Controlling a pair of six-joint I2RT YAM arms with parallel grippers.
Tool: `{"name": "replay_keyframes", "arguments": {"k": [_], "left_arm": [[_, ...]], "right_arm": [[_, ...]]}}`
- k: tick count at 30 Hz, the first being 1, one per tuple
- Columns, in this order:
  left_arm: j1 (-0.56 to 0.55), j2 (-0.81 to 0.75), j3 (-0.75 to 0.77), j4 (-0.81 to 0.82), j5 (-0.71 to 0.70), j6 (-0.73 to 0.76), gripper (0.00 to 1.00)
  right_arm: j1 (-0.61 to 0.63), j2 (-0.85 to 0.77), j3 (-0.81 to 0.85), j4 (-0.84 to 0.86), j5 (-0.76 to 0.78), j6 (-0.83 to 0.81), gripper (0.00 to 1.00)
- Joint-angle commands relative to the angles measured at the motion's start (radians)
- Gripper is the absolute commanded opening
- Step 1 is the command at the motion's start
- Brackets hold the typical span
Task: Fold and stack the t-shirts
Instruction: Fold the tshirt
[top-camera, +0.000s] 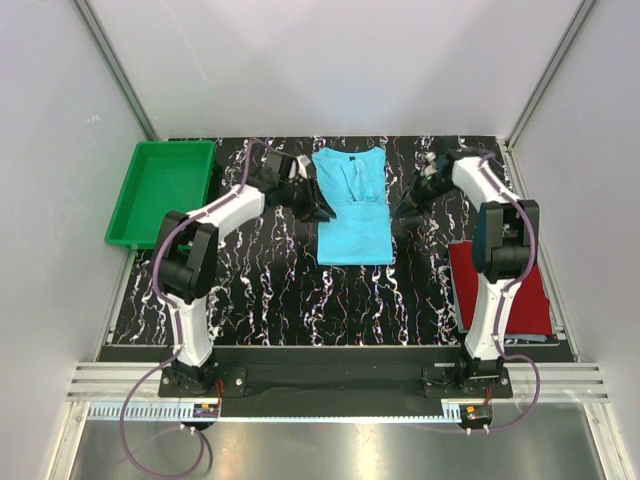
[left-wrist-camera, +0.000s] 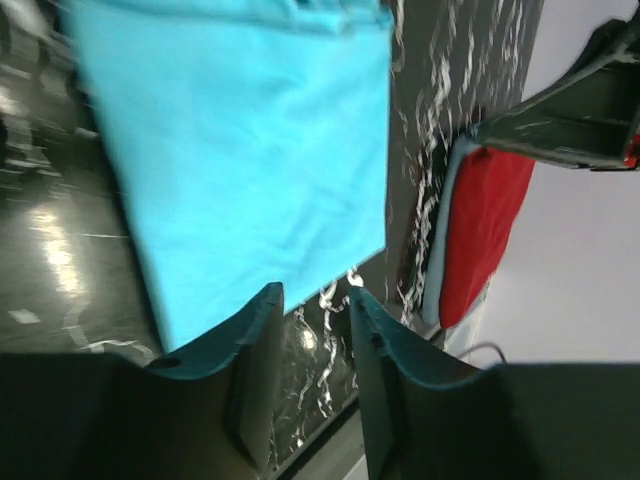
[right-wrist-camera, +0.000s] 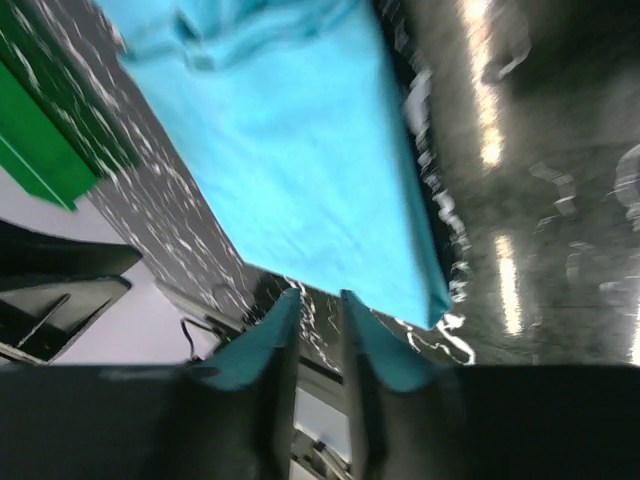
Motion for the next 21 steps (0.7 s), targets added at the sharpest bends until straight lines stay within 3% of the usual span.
{"name": "replay_keyframes", "arguments": {"k": [1, 4, 7, 15, 21], "left_arm": [[-0.037, 0.027, -0.045, 0.068, 0.081, 0.000, 0.33], [-0.039, 0.050, -0.079, 0.090, 0.077, -0.003, 0.30], [-0.039, 0.050, -0.135, 0.095, 0.066, 0.004, 0.28], [-0.040, 0.054, -0.296, 0.102, 0.032, 0.027, 0.27], [-0.052, -0.044, -0.312, 0.014, -0.026, 0.116, 0.27]], "right_arm": [[0.080, -0.096, -0.143, 0.115, -0.053, -0.005, 0.24], [0.118, -0.122, -0.273, 0.195, -0.094, 0.015, 0.12], [0.137, -0.136, -0.370, 0.247, -0.120, 0.026, 0.07], [0.129, -0.147, -0.511, 0.285, -0.036, -0.014, 0.04], [0.120, -0.228, -0.606, 0.284, -0.031, -0.008, 0.05]]}}
